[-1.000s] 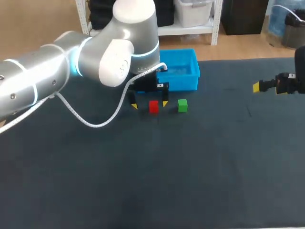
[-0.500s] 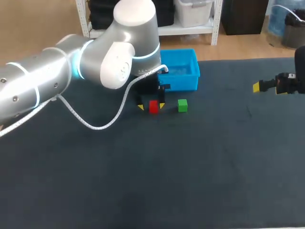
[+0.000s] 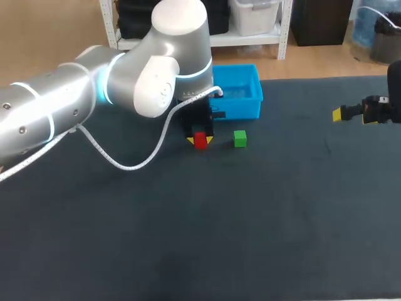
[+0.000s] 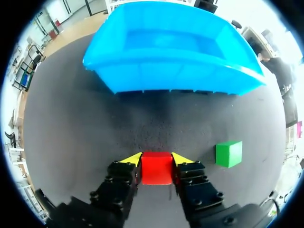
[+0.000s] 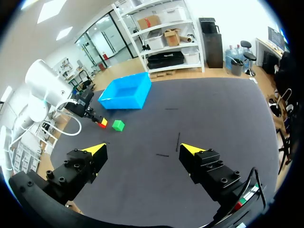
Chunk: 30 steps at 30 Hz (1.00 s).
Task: Use the left arm to pick the red cube and place it into the blue plastic box first, then use the right arm to grasp the green cube and put it into the same blue plastic box after the first action is fully finished.
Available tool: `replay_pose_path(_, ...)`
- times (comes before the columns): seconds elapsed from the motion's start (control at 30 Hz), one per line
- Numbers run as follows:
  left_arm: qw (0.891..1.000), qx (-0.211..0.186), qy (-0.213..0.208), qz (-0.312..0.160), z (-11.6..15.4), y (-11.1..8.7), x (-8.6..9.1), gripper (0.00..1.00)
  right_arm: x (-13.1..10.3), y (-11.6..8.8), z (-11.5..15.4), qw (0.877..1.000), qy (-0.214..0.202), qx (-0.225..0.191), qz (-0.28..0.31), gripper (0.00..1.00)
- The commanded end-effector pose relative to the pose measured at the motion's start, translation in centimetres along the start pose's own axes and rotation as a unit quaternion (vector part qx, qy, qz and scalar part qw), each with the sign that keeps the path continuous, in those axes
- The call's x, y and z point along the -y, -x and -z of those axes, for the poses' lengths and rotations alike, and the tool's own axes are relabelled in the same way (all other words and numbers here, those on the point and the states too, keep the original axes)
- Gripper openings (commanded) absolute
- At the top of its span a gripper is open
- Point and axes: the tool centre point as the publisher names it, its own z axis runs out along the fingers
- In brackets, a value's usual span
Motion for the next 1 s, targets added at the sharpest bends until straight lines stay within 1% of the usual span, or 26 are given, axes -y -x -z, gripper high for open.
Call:
replay_pose_path(0.03, 1.000, 0.006, 0.001, -0.005, 0.7, 0.3, 0.3, 0.00, 0.0, 0.0, 0.0, 1.000, 0.000, -0.001, 0.000, 1.00)
replay_pose_path(0.13, 1.000, 0.019, -0.001, -0.010, 1.7, 0.6, 0.3, 0.00, 0.0, 0.0, 0.0, 1.000, 0.000, -0.001, 0.000, 1.00)
replay_pose_path(0.3, 0.999, 0.045, -0.008, -0.019, 4.3, 1.1, 0.4, 0.00, 0.0, 0.0, 0.0, 1.000, 0.000, -0.001, 0.000, 1.00)
replay_pose_path(0.4, 0.997, 0.062, -0.019, -0.028, 6.6, 1.5, 0.5, 0.00, 0.0, 0.0, 0.0, 1.000, 0.000, -0.001, 0.000, 1.00)
replay_pose_path(0.5, 0.995, 0.088, -0.026, -0.044, 9.1, 1.6, 0.6, 0.00, 0.0, 0.0, 0.0, 1.000, 0.000, -0.001, 0.000, 1.00)
replay_pose_path(0.67, 0.990, 0.117, -0.041, -0.063, 12.1, 1.5, 0.4, 0.00, 0.0, 0.0, 0.0, 1.000, 0.000, -0.001, 0.000, 1.00)
replay_pose_path(0.8, 0.987, 0.134, -0.048, -0.080, 13.2, 0.9, 0.2, 0.00, 0.0, 0.0, 0.0, 1.000, 0.000, -0.001, 0.000, 1.00)
replay_pose_path(0.93, 0.984, 0.143, -0.058, -0.095, 13.3, 0.4, -0.2, 0.00, 0.0, 0.0, 0.0, 1.000, 0.000, -0.001, 0.000, 1.00)
replay_pose_path(1.0, 0.980, 0.151, -0.073, -0.107, 13.4, 0.1, -0.5, 0.00, 0.0, 0.0, 0.0, 1.000, 0.000, -0.001, 0.000, 1.00)
